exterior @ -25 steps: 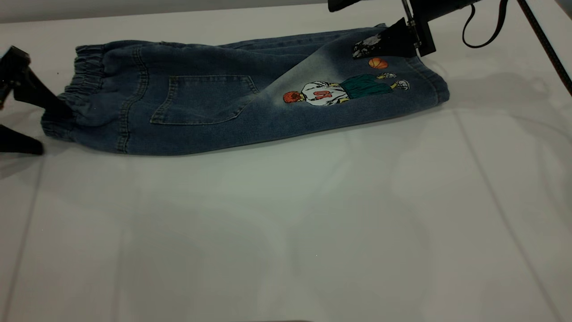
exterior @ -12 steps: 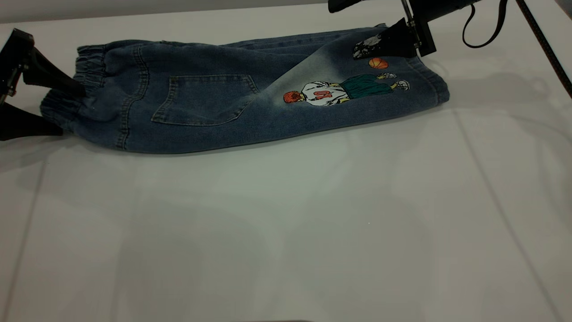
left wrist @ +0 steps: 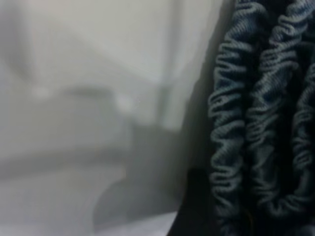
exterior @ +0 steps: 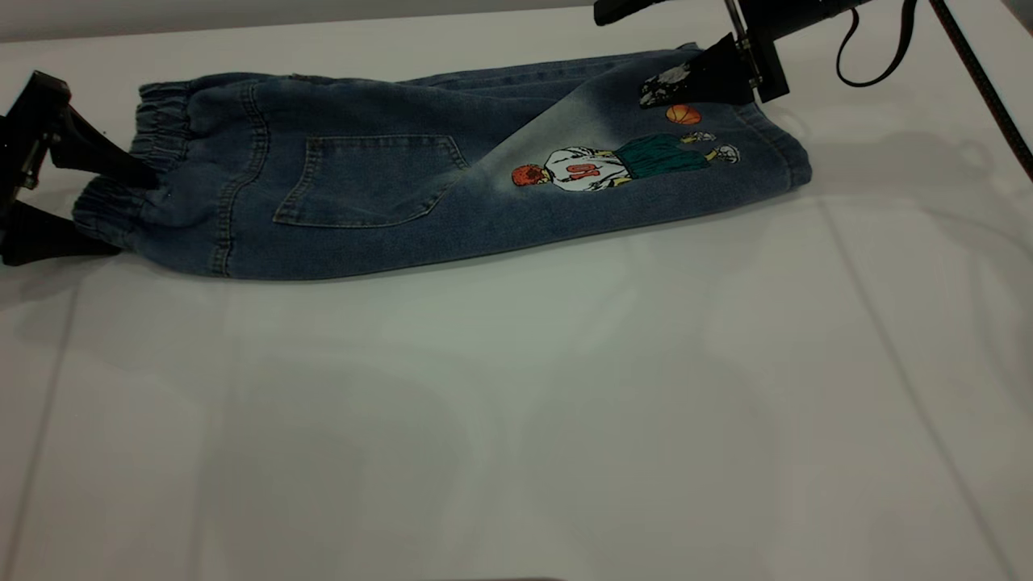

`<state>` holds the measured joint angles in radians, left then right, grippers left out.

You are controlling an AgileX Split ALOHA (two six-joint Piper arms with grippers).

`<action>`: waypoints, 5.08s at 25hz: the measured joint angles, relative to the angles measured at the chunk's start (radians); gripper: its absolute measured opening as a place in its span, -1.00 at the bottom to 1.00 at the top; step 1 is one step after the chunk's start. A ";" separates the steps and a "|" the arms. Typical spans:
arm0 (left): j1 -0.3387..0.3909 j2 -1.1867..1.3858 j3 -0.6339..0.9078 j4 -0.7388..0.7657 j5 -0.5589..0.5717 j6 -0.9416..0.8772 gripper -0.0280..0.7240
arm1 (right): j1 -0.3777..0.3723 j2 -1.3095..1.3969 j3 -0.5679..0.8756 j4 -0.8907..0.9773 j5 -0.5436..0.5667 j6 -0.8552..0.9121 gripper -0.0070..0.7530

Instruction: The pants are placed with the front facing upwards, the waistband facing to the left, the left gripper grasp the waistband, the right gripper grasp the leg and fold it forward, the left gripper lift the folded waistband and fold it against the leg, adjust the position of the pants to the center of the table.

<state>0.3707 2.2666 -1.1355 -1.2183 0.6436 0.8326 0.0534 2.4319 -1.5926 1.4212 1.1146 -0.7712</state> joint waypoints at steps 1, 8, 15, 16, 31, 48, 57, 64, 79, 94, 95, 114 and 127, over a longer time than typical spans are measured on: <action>0.000 0.003 -0.002 -0.005 0.007 0.000 0.46 | 0.005 0.000 0.000 0.000 0.000 0.000 0.51; 0.000 0.025 -0.005 -0.007 0.006 0.001 -0.41 | 0.086 0.000 0.000 -0.002 -0.016 0.000 0.51; -0.014 -0.010 -0.001 0.017 0.018 0.000 -0.68 | 0.240 0.000 0.000 -0.002 -0.176 0.033 0.51; -0.022 -0.025 0.001 0.023 0.018 0.000 -0.68 | 0.261 0.000 0.000 -0.002 -0.202 0.034 0.51; -0.153 -0.346 0.003 0.118 0.095 -0.002 -0.68 | 0.402 0.032 -0.111 -0.007 -0.578 0.020 0.51; -0.221 -0.551 0.012 0.170 0.173 -0.005 -0.68 | 0.435 0.085 -0.187 -0.099 -0.443 0.014 0.42; -0.256 -0.551 0.013 0.171 0.175 -0.005 -0.68 | 0.316 0.071 -0.189 -0.414 -0.362 0.180 0.42; -0.429 -0.551 0.013 0.169 0.068 -0.005 -0.68 | 0.367 0.092 -0.192 -0.421 -0.332 0.188 0.42; -0.598 -0.551 0.013 0.116 -0.078 -0.004 -0.68 | 0.087 -0.085 -0.196 -0.507 -0.261 0.184 0.42; -0.713 -0.349 -0.108 0.078 -0.237 -0.004 -0.68 | -0.007 -0.272 -0.196 -0.521 -0.179 0.183 0.42; -0.713 -0.325 -0.123 0.072 -0.237 -0.004 -0.68 | -0.007 -0.279 -0.196 -0.521 -0.176 0.183 0.42; -0.760 -0.101 -0.259 0.064 -0.173 0.042 0.01 | -0.016 -0.363 -0.197 -0.491 -0.086 0.182 0.42; -0.665 -0.468 -0.259 0.234 -0.048 0.041 0.63 | -0.012 -0.423 -0.197 -0.492 -0.004 0.176 0.42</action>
<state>-0.2942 1.7984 -1.3946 -0.9845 0.5952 0.8739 0.0409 2.0092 -1.7899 0.9290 1.1109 -0.5957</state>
